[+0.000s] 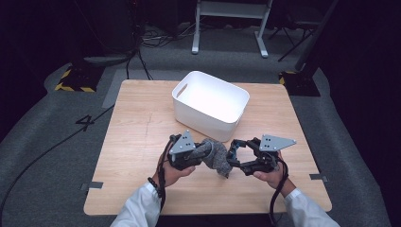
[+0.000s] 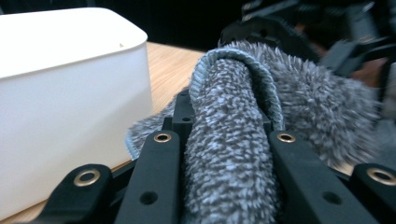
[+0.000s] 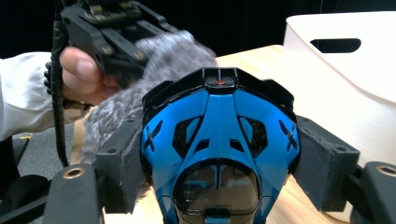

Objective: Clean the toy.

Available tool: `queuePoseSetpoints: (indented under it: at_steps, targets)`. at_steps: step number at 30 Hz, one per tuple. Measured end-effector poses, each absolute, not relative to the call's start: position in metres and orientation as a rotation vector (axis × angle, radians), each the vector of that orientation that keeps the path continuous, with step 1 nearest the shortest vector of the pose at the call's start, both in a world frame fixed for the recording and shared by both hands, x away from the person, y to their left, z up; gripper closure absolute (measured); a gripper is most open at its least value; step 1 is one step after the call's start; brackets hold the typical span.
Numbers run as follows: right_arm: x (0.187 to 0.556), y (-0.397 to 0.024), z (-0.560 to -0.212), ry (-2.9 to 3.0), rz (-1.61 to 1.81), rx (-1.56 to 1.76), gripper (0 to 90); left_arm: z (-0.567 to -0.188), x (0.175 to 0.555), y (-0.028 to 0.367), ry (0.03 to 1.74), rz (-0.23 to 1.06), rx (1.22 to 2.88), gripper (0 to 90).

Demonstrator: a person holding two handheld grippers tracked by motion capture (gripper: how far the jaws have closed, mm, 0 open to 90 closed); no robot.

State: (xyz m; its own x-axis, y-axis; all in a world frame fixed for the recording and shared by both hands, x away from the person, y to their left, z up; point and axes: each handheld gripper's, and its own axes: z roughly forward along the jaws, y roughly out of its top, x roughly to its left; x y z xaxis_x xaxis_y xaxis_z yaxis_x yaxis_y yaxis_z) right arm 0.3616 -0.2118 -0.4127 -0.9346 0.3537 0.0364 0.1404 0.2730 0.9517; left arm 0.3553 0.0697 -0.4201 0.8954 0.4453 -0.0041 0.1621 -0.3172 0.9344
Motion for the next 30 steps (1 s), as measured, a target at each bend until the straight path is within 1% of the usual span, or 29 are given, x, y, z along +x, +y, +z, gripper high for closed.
queuePoseSetpoints:
  at_steps: [7,15,22,24,26,30]
  targets:
    - [0.361,-0.215,-0.411,2.337,1.771,0.467,26.6,-0.436,0.360,0.053,0.468,0.289,1.947,74.4]
    - [0.361,-0.224,-0.406,2.292,1.793,0.485,26.6,-0.467,0.364,0.036,0.496,0.230,2.077,74.4]
    - [0.362,-0.232,-0.400,2.258,1.826,0.499,26.7,-0.486,0.363,0.024,0.458,0.185,2.187,74.4]
    - [0.362,-0.235,-0.398,2.248,1.834,0.501,26.7,-0.487,0.364,0.024,0.459,0.170,2.189,74.4]
    - [0.362,-0.237,-0.397,2.239,1.843,0.509,26.7,-0.486,0.363,0.024,0.443,0.186,2.197,74.4]
    - [0.362,-0.236,-0.397,2.254,1.816,0.507,26.6,-0.474,0.361,0.033,0.438,0.206,2.141,74.3]
